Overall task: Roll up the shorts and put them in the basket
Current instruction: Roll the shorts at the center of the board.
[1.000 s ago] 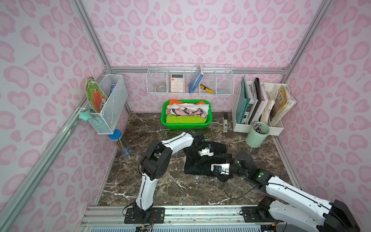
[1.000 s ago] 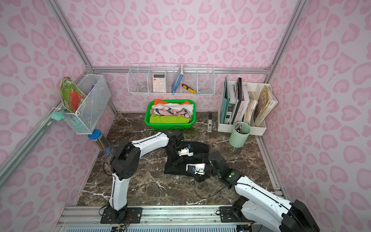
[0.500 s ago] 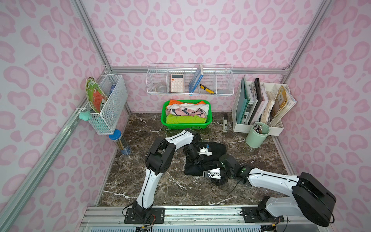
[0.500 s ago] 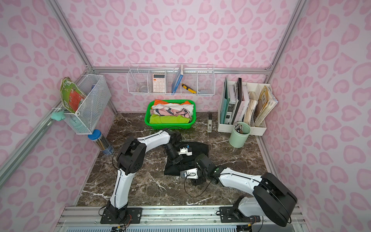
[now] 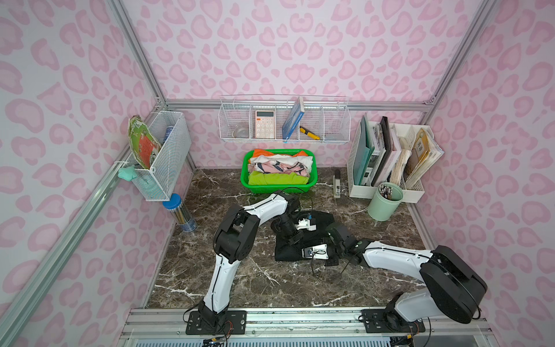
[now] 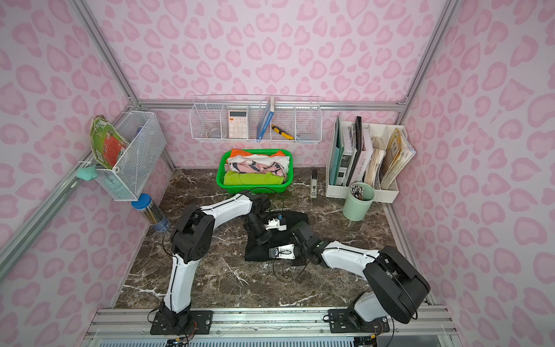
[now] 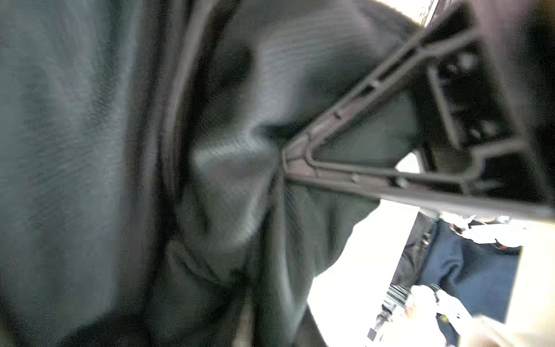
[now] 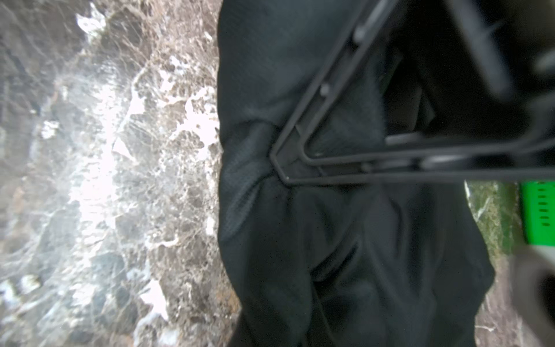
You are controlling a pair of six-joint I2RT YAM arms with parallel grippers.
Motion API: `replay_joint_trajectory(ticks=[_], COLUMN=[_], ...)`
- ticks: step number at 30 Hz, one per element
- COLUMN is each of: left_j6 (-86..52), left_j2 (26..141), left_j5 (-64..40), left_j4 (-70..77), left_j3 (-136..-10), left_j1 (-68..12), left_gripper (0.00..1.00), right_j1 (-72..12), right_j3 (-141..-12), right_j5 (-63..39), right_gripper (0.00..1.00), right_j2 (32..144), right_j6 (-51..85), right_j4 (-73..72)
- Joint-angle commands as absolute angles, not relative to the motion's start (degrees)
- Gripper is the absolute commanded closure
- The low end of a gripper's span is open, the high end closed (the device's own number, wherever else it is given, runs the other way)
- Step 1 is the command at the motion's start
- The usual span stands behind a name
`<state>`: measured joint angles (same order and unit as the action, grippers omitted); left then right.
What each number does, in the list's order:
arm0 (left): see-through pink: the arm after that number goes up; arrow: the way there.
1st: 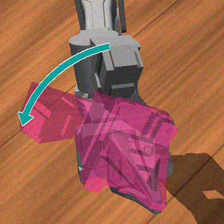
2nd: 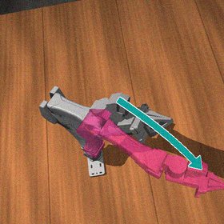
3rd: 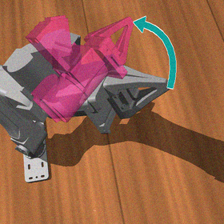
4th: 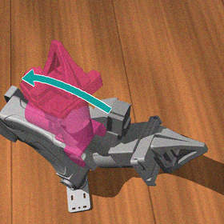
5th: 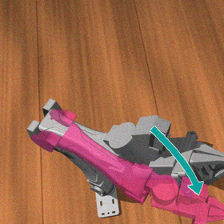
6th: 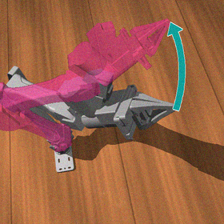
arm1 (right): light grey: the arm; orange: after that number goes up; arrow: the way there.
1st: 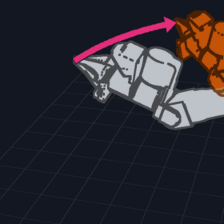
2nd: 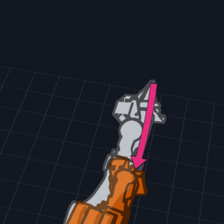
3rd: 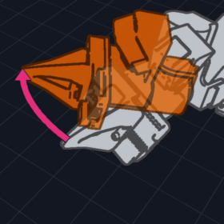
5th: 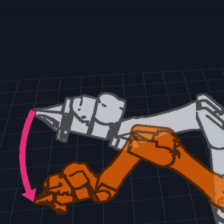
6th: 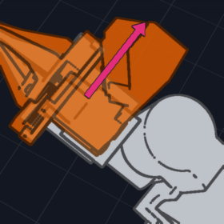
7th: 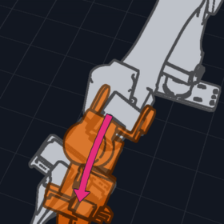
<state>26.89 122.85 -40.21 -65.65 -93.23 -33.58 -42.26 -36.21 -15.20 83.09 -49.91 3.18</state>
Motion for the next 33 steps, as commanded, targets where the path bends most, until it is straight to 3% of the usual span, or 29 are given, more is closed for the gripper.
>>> replay_joint_trajectory(ticks=[1,2,3,12,22,33], left_j6=[24.34,23.88,23.52,18.96,17.51,24.01], left_j2=[117.95,116.04,114.5,101.76,79.15,69.44], left_j5=[-38.94,-38.85,-38.86,-34.12,-20.73,-4.55], left_j4=[-61.61,-60.16,-59.12,-54.56,-40.49,-24.57], left_j3=[-90.39,-89.21,-88.19,-78.97,-67.04,-55.48], left_j1=[-33.23,-33.02,-32.96,-29.62,-28.4,-39.38], left_gripper=[0.29,0.08,0.01,0.01,0.01,0.01], right_j1=[-40.55,-40.23,-39.85,-35.79,-29.79,-25.62], right_j3=[-37.68,-38.18,-38.54,-41.99,-53.01,-67.02], right_j5=[-19.7,-20.07,-20.45,-29.41,-41.12,-47.61], right_gripper=[1.0,1.0,1.0,1.0,1.0,1.0], right_j2=[82.56,82.45,82.12,80.38,90.95,110.04], right_j6=[-48.7,-48.83,-48.82,-47.52,-44.19,-41.18], right_j4=[12.23,13.61,15.01,21.58,33.82,45.95])
